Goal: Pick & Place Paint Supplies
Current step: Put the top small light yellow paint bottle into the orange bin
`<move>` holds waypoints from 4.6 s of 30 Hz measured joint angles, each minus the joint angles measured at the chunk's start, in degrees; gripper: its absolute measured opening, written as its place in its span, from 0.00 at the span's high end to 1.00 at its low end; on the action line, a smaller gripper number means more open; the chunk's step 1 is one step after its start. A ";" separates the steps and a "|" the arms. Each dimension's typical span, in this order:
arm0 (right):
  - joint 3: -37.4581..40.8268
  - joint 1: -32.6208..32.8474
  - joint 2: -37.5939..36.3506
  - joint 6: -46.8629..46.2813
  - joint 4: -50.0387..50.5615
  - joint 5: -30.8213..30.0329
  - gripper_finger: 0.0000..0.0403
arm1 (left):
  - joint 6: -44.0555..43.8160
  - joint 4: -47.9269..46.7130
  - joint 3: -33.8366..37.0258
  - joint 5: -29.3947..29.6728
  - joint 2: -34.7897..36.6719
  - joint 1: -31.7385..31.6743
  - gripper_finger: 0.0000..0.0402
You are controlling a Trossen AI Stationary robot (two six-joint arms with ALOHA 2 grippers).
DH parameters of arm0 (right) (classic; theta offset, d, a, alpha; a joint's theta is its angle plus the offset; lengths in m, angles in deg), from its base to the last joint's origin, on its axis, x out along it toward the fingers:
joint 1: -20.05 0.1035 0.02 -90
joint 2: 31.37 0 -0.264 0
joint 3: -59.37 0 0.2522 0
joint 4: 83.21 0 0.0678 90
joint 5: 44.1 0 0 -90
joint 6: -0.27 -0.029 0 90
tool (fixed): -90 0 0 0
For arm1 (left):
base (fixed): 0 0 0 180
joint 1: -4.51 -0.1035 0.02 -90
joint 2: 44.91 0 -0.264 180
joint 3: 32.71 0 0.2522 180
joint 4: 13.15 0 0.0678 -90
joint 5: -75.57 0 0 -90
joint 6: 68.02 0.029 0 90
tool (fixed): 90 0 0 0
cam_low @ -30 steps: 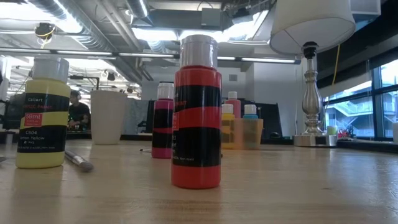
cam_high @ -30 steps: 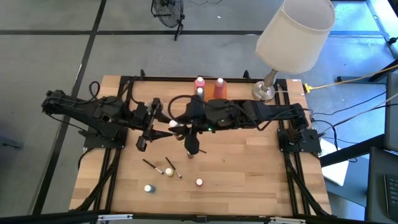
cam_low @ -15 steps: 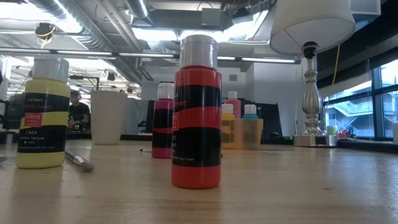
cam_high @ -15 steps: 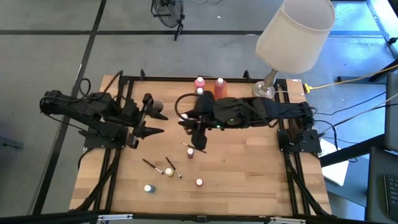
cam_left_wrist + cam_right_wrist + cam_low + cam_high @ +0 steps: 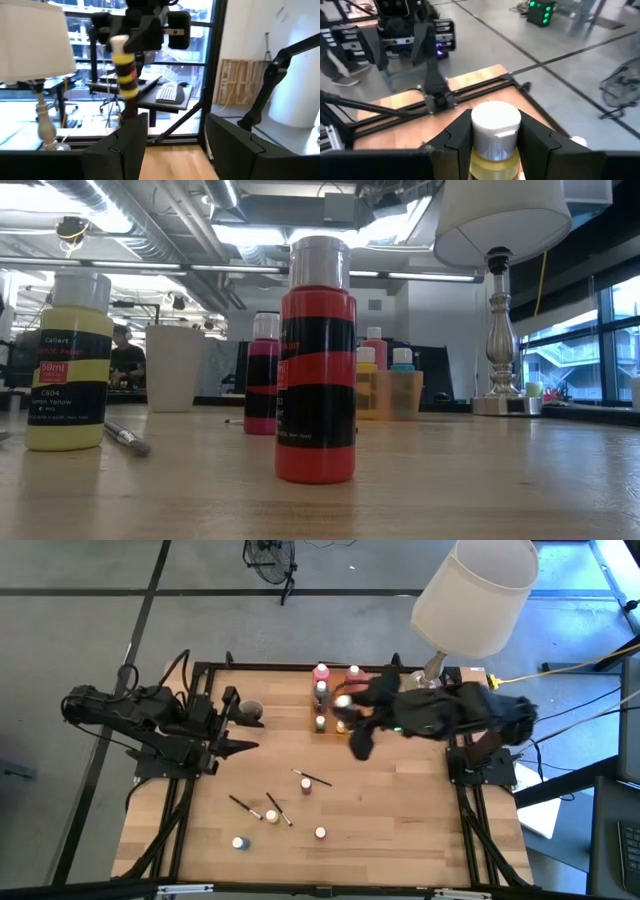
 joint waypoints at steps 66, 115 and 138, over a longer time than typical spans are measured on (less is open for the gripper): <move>61.11 -31.51 -7.02 16.31 -38.04 30.60 0.70 | 3.78 -1.33 0.00 19.40 8.32 -0.02 0.54; 49.09 -24.14 -22.02 18.69 -74.01 53.14 0.70 | 21.31 41.15 0.04 16.04 -21.02 -8.07 0.53; 49.05 -24.16 -20.67 15.48 -74.17 52.51 0.70 | 10.34 50.71 -0.19 4.44 -29.72 -13.37 0.47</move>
